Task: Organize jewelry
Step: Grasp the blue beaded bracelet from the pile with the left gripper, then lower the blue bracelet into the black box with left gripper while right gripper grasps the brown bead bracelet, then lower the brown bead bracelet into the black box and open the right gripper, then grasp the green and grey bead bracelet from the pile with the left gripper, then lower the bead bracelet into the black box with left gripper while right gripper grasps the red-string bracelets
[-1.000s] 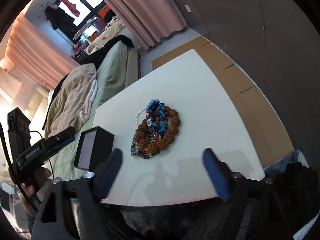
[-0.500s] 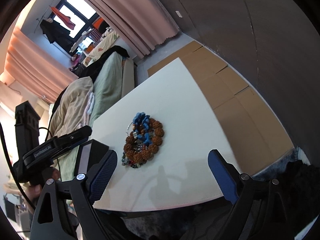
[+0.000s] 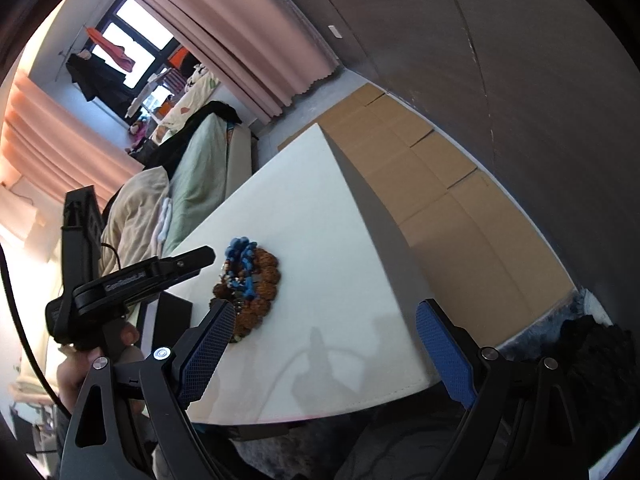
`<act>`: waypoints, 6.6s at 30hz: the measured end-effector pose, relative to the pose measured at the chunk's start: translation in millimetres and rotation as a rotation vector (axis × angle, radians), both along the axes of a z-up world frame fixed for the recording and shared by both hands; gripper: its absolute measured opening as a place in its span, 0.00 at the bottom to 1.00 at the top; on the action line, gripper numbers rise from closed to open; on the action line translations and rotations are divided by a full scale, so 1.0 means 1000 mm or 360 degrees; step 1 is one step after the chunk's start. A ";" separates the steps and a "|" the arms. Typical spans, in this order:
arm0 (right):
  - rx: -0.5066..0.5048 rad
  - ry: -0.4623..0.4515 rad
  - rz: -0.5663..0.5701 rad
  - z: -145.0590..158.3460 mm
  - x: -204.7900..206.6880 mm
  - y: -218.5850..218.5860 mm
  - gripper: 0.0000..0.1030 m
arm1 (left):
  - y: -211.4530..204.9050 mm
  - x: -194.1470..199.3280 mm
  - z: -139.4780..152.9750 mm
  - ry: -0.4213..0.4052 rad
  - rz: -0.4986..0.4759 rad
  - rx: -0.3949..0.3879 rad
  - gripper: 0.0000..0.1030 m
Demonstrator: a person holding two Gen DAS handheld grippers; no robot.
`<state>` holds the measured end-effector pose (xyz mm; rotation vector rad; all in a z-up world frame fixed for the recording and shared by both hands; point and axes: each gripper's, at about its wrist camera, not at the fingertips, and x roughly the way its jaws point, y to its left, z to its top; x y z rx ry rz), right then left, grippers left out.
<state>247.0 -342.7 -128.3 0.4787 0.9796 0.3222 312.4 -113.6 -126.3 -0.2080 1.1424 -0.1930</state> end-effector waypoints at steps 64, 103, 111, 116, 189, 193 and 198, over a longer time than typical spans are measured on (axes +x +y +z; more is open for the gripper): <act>-0.0109 0.0181 0.0355 0.000 0.056 0.162 0.21 | 0.201 -0.127 0.081 -0.0344 0.0428 -0.0204 0.11; -0.0087 -0.0066 0.0779 0.073 0.009 0.299 0.21 | 0.280 -0.169 0.060 -0.0362 0.0660 -0.0401 0.70; -0.0244 0.0051 0.0792 0.049 0.017 0.318 0.52 | 0.287 -0.173 0.060 -0.0363 0.0671 -0.0401 0.70; -0.0216 0.0015 0.0761 0.056 0.014 0.301 0.57 | 0.280 -0.169 0.060 -0.0356 0.0651 -0.0394 0.70; 0.0226 0.0115 0.0065 -0.003 0.027 0.059 0.94 | 0.017 -0.065 -0.002 -0.0107 -0.0160 0.0138 0.10; 0.0165 0.0130 0.0092 -0.006 0.029 0.071 0.83 | 0.034 -0.072 0.019 -0.0185 -0.0153 0.0081 0.10; 0.0061 0.0124 0.0161 -0.007 0.030 0.091 0.71 | 0.059 -0.083 0.037 -0.0274 -0.0129 -0.0027 0.10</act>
